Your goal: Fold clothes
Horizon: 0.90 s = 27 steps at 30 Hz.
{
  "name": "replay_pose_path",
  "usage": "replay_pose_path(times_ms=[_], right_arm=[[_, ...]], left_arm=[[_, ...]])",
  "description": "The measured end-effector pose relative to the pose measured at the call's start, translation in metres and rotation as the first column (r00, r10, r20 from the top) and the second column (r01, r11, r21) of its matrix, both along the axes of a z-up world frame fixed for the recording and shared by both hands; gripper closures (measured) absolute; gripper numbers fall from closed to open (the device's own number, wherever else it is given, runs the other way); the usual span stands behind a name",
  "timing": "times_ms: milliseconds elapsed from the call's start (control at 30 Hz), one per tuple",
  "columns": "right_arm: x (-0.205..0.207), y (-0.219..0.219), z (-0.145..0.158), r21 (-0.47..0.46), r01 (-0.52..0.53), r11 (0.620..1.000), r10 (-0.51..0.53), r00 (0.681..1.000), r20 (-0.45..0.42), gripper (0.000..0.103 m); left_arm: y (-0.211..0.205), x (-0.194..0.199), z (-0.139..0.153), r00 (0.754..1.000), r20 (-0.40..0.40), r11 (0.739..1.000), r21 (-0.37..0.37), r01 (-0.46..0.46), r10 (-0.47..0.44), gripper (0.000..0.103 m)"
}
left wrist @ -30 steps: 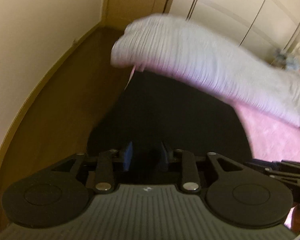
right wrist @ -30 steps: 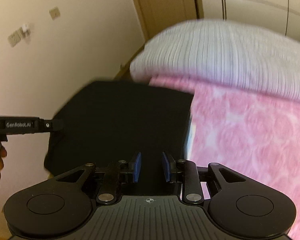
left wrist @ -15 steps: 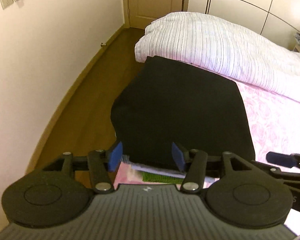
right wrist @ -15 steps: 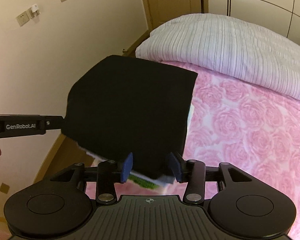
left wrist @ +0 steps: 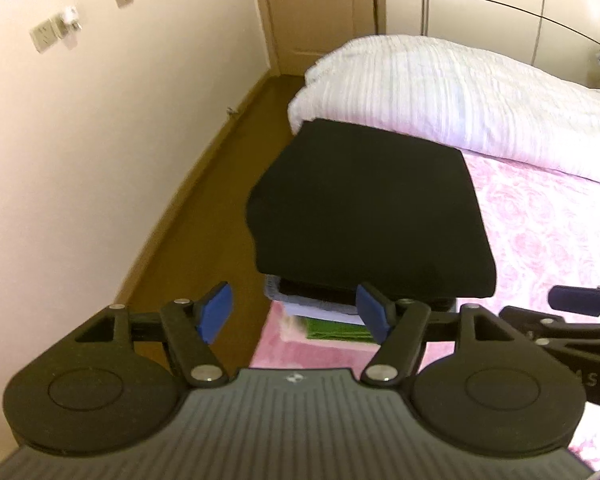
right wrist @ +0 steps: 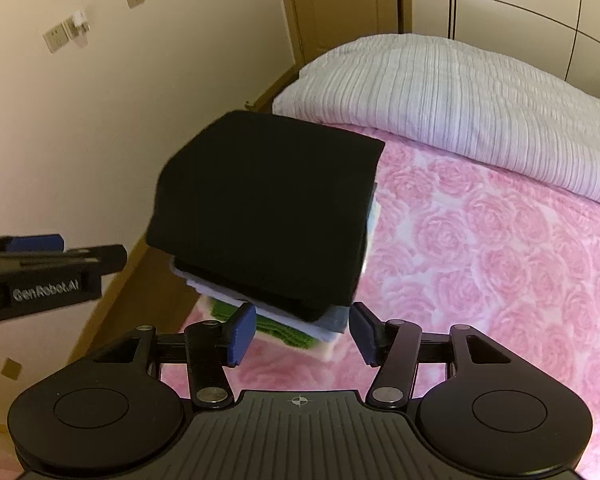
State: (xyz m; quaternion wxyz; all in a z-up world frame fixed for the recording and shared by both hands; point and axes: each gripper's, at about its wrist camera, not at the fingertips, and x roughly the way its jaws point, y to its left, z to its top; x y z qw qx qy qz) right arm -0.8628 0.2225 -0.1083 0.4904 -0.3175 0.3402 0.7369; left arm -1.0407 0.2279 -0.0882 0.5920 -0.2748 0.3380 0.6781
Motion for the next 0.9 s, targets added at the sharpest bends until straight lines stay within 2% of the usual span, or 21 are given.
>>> replay_pose_path(times_ms=[67,133,233,367,567,900], right_arm=[[0.003,-0.005,0.002,0.000,0.007,1.000,-0.007,1.000,-0.014,0.047],[0.006,-0.009,0.004,0.000,0.017,1.000,-0.017,1.000,-0.025,0.047],[0.011,-0.013,0.006,-0.008,0.048,0.999,-0.048,0.998,-0.031,0.047],[0.012,-0.018,0.001,-0.038,0.067,0.997,-0.067,0.998,0.003,0.047],[0.013,-0.029,-0.008,-0.089,0.068,0.994,-0.067,0.998,0.015,0.047],[0.026,-0.040,-0.011,-0.095,0.046,0.994,-0.043,0.999,0.033,0.047]], left_arm=[[-0.007,0.002,0.002,1.000,-0.019,1.000,0.020,-0.011,0.012,0.037],[-0.013,0.002,0.003,1.000,-0.004,1.000,0.014,-0.005,0.005,0.037],[-0.019,0.003,0.000,1.000,0.020,1.000,-0.005,0.015,-0.015,0.037],[-0.024,0.003,-0.010,0.998,0.050,0.998,-0.054,0.029,-0.026,0.037],[-0.030,0.001,-0.029,0.996,0.076,0.993,-0.111,0.045,-0.036,0.038],[-0.029,0.012,-0.036,0.993,0.114,0.991,-0.131,0.043,-0.028,0.038]])
